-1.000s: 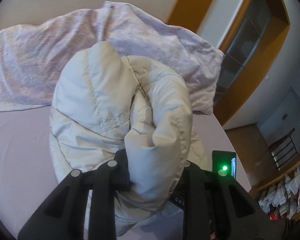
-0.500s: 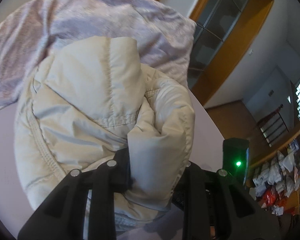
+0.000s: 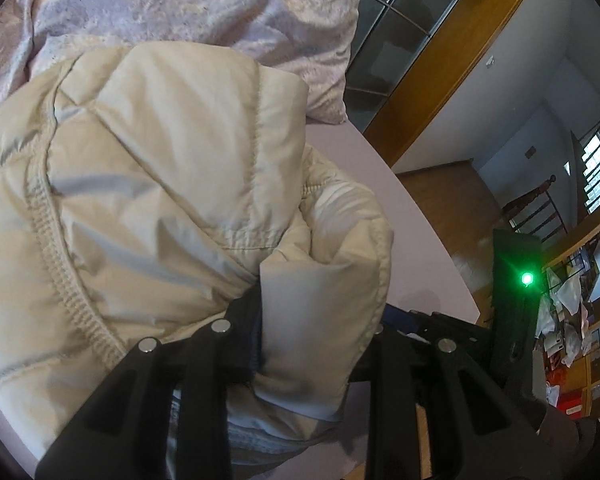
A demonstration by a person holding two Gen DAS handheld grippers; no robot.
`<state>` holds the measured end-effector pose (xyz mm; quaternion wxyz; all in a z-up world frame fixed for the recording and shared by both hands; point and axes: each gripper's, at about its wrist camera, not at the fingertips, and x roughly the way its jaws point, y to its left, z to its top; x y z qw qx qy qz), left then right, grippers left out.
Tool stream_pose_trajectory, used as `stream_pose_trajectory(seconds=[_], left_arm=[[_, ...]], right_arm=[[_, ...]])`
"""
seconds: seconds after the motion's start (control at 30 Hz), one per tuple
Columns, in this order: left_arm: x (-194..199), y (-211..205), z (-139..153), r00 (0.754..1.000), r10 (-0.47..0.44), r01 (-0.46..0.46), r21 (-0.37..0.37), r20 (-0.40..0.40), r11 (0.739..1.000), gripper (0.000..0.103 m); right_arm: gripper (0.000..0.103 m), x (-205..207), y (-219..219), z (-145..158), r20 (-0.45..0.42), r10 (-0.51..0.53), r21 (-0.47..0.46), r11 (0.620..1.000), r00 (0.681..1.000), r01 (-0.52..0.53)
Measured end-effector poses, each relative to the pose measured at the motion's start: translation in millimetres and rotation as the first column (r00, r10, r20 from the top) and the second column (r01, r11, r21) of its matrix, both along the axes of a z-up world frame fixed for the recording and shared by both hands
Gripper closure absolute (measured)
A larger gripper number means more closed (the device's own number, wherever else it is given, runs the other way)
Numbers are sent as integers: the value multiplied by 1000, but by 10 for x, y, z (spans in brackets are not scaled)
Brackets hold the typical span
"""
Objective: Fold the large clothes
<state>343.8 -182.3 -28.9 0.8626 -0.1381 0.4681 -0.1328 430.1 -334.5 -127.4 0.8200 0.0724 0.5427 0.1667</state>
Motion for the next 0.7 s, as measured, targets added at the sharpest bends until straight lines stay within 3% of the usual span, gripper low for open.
stream_pose_trajectory(seconds=[0.37,0.7], left_arm=[[-147,-182,-111,998,-61,62,39,-30,997,74],[-330,-62,336,998,-20,15,87,54,996,24]], right_arm=[[72,2,-206,-26,-5,-48,-1,999,999,48],[72,71,-281,159,48,-68,16,998,997,67]])
